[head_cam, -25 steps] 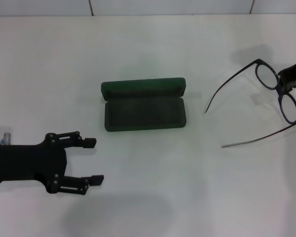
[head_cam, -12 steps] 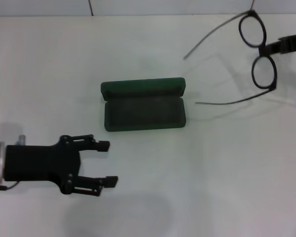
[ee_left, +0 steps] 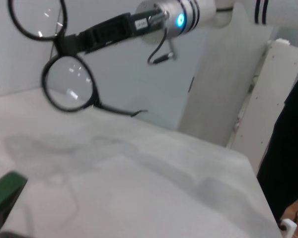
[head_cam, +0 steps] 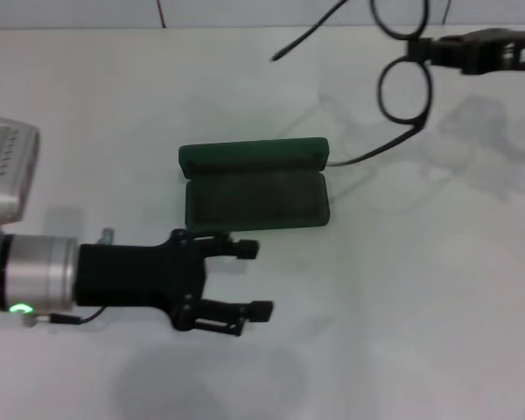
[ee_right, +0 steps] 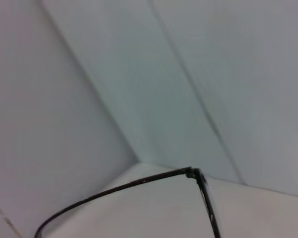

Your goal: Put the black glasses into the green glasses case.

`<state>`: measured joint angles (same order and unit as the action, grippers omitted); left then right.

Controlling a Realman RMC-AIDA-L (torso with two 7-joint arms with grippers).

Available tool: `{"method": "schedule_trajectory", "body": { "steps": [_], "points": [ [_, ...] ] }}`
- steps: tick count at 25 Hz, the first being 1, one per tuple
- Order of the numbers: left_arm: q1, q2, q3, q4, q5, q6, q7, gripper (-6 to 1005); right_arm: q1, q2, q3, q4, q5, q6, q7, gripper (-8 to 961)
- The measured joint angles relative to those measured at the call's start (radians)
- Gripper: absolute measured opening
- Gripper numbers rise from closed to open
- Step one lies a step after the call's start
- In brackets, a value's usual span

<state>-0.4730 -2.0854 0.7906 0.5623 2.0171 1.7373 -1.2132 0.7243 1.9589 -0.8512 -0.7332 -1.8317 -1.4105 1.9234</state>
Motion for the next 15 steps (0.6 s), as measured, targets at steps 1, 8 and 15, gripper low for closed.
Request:
{"method": "schedule_trajectory", "body": {
  "steps": [1, 8, 15],
  "points": [
    [-0.011, -0.002, 0.0, -0.02, -0.005, -0.012, 0.015, 868, 0.006, 0.009, 0.001, 0.027, 0.024, 0.0, -0.038, 55],
    [-0.065, -0.004, 0.0, -0.111, -0.032, -0.098, 0.1, 867, 0.025, 0.061, -0.006, 0.118, 0.115, 0.016, -0.18, 55],
    [-0.056, -0.006, 0.008, -0.149, -0.106, -0.099, 0.239, 769, 0.048, 0.06, -0.013, 0.229, 0.198, 0.021, -0.29, 56]
  ]
}}
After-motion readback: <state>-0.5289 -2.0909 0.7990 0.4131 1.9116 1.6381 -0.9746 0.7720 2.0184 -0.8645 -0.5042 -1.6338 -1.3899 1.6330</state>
